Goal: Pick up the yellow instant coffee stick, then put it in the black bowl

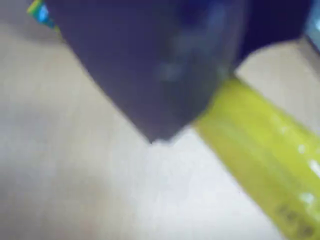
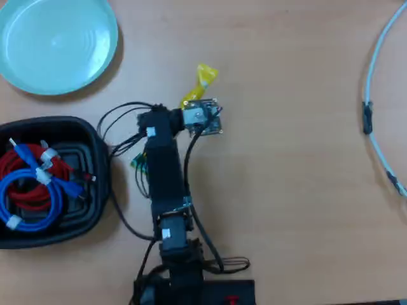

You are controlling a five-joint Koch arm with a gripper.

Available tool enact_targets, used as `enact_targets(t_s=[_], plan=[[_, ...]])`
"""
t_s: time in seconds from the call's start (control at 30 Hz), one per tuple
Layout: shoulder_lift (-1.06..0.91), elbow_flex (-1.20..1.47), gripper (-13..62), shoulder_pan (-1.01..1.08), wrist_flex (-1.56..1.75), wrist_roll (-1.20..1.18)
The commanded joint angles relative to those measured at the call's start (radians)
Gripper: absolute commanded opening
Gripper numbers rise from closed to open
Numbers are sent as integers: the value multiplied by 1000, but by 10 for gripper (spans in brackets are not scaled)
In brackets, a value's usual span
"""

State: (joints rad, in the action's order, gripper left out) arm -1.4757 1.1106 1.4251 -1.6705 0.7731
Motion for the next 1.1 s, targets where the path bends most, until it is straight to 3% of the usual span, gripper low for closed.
enact_targets(t_s=[0.0, 0.27, 0.6, 1.07], plan=[[-101, -41, -68, -71, -51, 12], [-112, -46, -67, -202, -49, -104], [-114, -52, -67, -357, -46, -440], [-106, -54, -67, -681, 8, -469]])
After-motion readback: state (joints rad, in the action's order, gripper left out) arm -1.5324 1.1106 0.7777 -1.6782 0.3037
